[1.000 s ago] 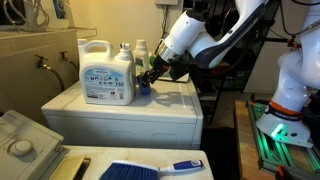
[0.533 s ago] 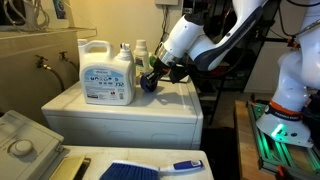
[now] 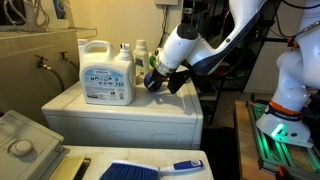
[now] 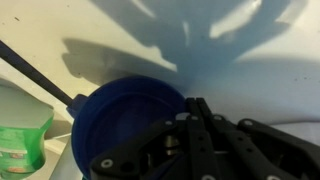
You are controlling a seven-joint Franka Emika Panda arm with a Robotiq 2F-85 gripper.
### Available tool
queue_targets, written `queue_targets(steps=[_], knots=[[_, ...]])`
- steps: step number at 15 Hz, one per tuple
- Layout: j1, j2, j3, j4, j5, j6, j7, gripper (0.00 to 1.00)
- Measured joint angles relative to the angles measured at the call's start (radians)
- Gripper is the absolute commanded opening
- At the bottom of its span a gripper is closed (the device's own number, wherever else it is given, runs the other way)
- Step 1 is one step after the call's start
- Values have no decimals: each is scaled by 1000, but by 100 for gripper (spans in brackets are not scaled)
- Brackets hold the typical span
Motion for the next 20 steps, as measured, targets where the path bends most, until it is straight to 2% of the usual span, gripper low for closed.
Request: queue_targets(steps=[2, 3, 4, 5, 13, 14, 16, 18, 20], knots=[[15, 27, 14, 22, -24, -72, 16, 3], [20, 42, 22, 31, -34, -100, 24, 28], [25, 57, 28, 42, -47, -125, 31, 29], [30, 65, 34, 55, -59, -152, 38, 34], [55, 91, 79, 137, -91, -362, 60, 95], [53, 87, 82, 145, -80, -385, 63, 78], [41, 71, 83, 151, -35, -402, 59, 93], [31, 59, 83, 151, -21, -402, 57, 99], [30, 59, 84, 151, -20, -402, 57, 99]])
